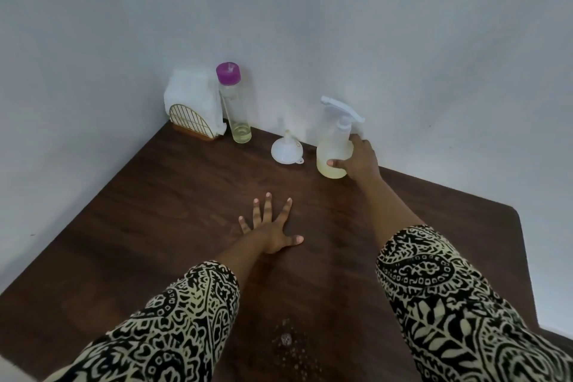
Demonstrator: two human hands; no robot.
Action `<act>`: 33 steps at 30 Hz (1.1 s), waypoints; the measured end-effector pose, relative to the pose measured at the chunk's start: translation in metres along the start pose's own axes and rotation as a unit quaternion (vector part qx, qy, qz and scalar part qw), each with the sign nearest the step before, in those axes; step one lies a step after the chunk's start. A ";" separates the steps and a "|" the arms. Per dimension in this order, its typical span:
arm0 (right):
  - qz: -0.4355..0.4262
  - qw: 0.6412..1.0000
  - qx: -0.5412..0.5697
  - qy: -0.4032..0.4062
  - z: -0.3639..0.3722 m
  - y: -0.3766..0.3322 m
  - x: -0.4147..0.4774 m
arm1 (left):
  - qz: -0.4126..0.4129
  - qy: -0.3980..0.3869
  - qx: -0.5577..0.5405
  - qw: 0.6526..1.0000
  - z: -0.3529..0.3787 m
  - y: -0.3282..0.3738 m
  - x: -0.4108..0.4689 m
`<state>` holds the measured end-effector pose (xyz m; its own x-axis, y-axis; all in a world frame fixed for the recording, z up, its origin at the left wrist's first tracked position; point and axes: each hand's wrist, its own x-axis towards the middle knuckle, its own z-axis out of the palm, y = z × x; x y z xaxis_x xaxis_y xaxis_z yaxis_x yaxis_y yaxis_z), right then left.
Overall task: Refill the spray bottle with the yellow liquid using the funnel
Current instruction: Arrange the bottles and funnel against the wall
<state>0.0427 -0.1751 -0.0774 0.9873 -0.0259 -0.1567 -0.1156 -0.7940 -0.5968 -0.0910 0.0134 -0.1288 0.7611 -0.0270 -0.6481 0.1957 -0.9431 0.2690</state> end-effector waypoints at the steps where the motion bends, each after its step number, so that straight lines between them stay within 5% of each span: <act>1: -0.001 1.000 -0.002 -0.002 0.000 0.000 -0.002 | 0.000 0.002 -0.002 1.000 0.000 0.001 -0.001; 6: 0.059 0.998 0.008 -0.018 -0.008 -0.008 -0.010 | 0.008 0.017 -0.035 0.999 -0.008 0.002 -0.010; 9: 0.141 0.986 -0.061 -0.071 -0.011 -0.020 -0.038 | 0.026 0.065 -0.179 0.981 -0.025 -0.013 -0.015; 12: 0.050 0.987 -0.085 -0.124 0.008 -0.064 -0.069 | -0.008 0.174 -0.319 0.932 -0.049 -0.063 -0.013; 15: -0.064 0.989 -0.054 -0.123 0.048 -0.133 -0.078 | -0.051 0.276 -0.278 0.919 -0.084 -0.130 -0.002; 20: -0.165 0.984 -0.060 -0.038 0.104 -0.240 -0.034 | 0.023 0.396 -0.144 0.907 -0.164 -0.197 0.032; 26: -0.187 0.974 -0.127 0.011 0.142 -0.300 0.034 | 0.074 0.365 0.099 0.923 -0.204 -0.228 0.077; 33: -0.195 0.958 -0.210 0.033 0.151 -0.323 0.073 | 0.097 0.352 0.090 0.926 -0.199 -0.239 0.094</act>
<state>0.1353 0.1713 -0.0145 0.9530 0.2942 0.0721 0.3030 -0.9250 -0.2294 0.0571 0.3024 -0.1127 0.9983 -0.0391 0.0431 -0.0458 -0.9849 0.1668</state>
